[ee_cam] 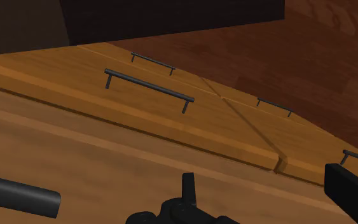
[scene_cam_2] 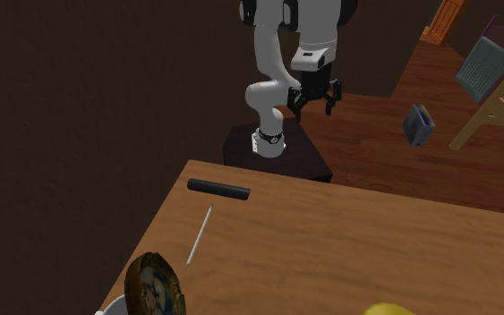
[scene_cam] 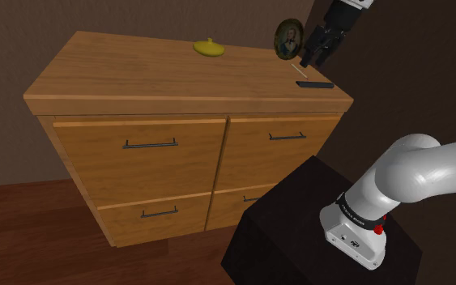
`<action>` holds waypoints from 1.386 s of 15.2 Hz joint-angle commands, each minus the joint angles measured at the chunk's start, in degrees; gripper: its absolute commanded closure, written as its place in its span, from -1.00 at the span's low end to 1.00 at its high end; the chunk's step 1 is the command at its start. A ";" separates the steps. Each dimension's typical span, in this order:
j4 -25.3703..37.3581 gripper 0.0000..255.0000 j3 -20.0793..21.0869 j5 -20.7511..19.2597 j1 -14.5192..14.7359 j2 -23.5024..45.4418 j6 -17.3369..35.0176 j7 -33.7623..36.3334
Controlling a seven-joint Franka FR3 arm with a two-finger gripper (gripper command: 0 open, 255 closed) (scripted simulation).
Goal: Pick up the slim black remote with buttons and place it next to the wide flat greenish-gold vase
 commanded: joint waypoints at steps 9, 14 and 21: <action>-4.47 -1.00 -11.94 -9.44 1.36 0.13 3.31 -26.01; -3.46 -1.00 -19.87 -14.74 2.84 4.46 6.98 -42.25; 2.50 -1.00 -31.28 -18.19 7.19 15.31 13.47 -65.19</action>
